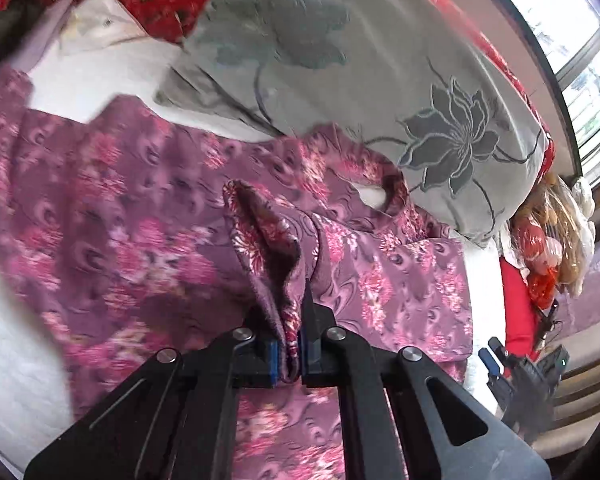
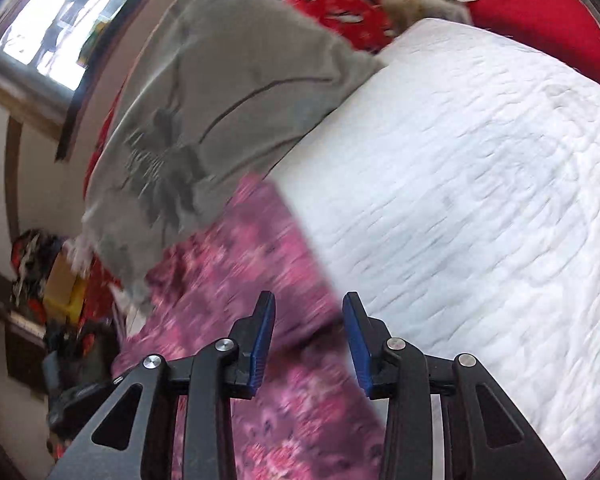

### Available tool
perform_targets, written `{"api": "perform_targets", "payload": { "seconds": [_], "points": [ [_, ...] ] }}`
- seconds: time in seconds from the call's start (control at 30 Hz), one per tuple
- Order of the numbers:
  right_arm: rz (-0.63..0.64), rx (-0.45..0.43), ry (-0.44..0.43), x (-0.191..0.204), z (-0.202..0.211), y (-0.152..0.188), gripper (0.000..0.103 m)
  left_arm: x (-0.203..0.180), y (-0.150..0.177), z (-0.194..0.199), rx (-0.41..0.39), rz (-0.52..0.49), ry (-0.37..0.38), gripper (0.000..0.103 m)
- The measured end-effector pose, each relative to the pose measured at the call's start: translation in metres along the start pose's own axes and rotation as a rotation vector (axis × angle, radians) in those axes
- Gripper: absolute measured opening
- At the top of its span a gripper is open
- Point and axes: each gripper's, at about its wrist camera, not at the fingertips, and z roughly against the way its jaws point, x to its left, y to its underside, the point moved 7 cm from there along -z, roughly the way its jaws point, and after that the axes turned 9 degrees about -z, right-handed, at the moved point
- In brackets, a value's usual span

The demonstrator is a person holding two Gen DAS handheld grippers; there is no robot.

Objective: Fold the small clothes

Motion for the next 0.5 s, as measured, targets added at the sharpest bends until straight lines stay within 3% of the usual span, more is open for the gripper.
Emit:
{"api": "perform_targets", "payload": {
  "seconds": [0.17,0.2,0.23,0.3,0.37,0.43,0.47,0.5],
  "points": [
    [-0.054,0.133,-0.044,0.003,-0.043,0.006,0.041,0.018,0.01,-0.01,0.072,0.043,0.001,0.005],
    [-0.045,0.163,-0.042,0.006,-0.049,0.01,0.036,0.019,0.011,-0.011,0.075,0.053,0.009,0.005],
    [-0.008,0.156,-0.032,0.014,-0.05,0.012,0.012,0.019,0.011,-0.013,0.076,0.054,0.013,0.005],
    [0.104,0.023,-0.044,0.033,-0.029,0.005,0.009,0.021,0.016,-0.017,0.084,0.032,-0.007,0.005],
    [0.123,-0.056,-0.052,0.035,-0.014,0.002,0.009,0.025,0.023,-0.031,0.12,0.022,-0.034,0.006],
    [0.116,-0.036,0.025,0.017,-0.023,0.003,0.009,0.029,0.031,-0.044,0.159,0.034,-0.04,0.008],
    [0.118,0.028,0.122,-0.001,-0.037,0.01,0.008,0.029,0.03,-0.041,0.145,0.028,-0.031,0.009],
    [0.111,0.053,0.137,-0.01,-0.04,0.013,0.002,0.028,0.029,-0.033,0.141,0.018,-0.029,0.01]
  ]
}}
